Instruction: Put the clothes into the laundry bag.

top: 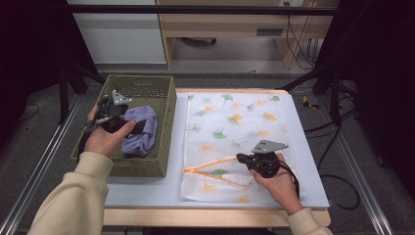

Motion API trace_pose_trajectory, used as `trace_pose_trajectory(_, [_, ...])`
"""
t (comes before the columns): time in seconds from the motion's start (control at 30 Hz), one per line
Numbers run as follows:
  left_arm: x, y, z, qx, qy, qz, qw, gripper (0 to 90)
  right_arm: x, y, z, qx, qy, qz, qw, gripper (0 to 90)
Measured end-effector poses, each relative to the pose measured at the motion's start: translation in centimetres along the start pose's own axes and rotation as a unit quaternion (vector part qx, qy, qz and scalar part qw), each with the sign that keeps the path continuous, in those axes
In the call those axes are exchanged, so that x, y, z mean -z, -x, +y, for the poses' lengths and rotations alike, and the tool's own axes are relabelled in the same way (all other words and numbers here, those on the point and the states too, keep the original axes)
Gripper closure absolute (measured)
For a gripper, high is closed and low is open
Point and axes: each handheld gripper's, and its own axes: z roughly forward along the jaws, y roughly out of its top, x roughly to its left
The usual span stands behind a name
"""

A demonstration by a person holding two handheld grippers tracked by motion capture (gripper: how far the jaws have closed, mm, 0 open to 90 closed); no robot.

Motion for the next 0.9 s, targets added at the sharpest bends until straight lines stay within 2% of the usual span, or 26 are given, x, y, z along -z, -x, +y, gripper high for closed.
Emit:
trace_pose_trajectory(0.2, [0.0,-0.2,1.2,-0.008,-0.004,0.006,0.9999,6.0,0.0,-0.1,0.0,0.001,-0.001,0.0,1.0,88.6])
trace_pose_trajectory(0.3, [-0.1,-0.2,1.2,-0.012,-0.009,0.011,0.9998,6.1,0.0,-0.1,0.0,0.001,-0.001,-0.001,1.0,88.6])
trace_pose_trajectory(0.37, [-0.3,-0.3,1.2,-0.014,-0.01,0.008,0.9998,6.2,0.1,-0.1,0.0,0.001,0.001,0.0,1.0,88.6])
trace_pose_trajectory(0.5, [-0.9,-0.6,1.1,-0.011,-0.008,0.007,0.9999,5.7,0.1,0.0,0.0,0.001,0.001,0.0,1.0,88.6])
trace_pose_trajectory(0.57, [-1.4,-0.9,0.9,-0.002,-0.016,0.004,0.9999,5.7,0.1,0.0,0.0,0.0,0.0,0.0,1.0,88.6])
trace_pose_trajectory(0.9, [-2.5,-1.5,0.4,0.011,-0.01,0.003,0.9999,4.5,0.2,0.0,0.0,0.0,0.001,0.001,1.0,88.6])
